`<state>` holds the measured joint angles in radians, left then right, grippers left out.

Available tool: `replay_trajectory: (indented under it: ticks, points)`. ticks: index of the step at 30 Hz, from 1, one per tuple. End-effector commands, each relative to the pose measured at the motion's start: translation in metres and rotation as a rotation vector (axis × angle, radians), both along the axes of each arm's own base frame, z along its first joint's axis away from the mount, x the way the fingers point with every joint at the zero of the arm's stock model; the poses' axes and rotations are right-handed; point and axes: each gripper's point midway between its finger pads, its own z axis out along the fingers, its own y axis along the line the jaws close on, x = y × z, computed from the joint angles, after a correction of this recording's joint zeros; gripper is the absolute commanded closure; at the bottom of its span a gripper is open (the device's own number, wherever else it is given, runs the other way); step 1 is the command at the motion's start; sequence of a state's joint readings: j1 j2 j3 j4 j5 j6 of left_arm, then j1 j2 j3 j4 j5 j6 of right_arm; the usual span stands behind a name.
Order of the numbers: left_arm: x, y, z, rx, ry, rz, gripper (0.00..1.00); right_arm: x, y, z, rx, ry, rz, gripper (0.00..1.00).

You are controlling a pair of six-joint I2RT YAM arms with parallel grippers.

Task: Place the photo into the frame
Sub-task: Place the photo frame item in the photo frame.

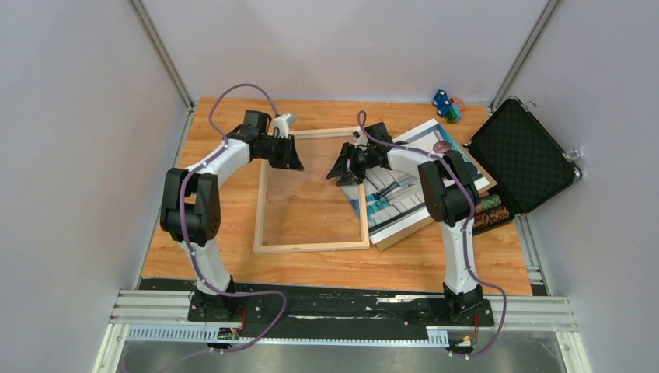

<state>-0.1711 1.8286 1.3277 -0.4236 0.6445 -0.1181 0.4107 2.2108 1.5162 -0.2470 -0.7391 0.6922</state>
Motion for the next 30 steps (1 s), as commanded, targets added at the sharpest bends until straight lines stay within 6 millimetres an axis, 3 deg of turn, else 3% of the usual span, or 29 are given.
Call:
replay_trajectory:
  ticks: [1,4,10,21,30]
  points:
    - [0.006,-0.031,-0.005,-0.004,-0.009,-0.045,0.74,0.013,0.003,0.026,0.003,-0.107,0.002,0.49]
    - [-0.002,-0.053,-0.016,0.0,0.01,-0.093,0.73,0.013,0.003,0.025,-0.004,-0.11,0.001,0.49]
    - [-0.011,-0.072,-0.034,0.001,0.038,-0.129,0.72,0.013,0.002,0.025,-0.008,-0.117,-0.001,0.49]
    - [-0.015,-0.074,-0.061,0.027,0.07,-0.133,0.72,0.013,0.0,0.027,-0.014,-0.13,-0.002,0.49]
    - [-0.017,-0.072,-0.071,0.037,0.083,-0.129,0.73,0.016,-0.001,0.035,-0.024,-0.159,-0.011,0.46]
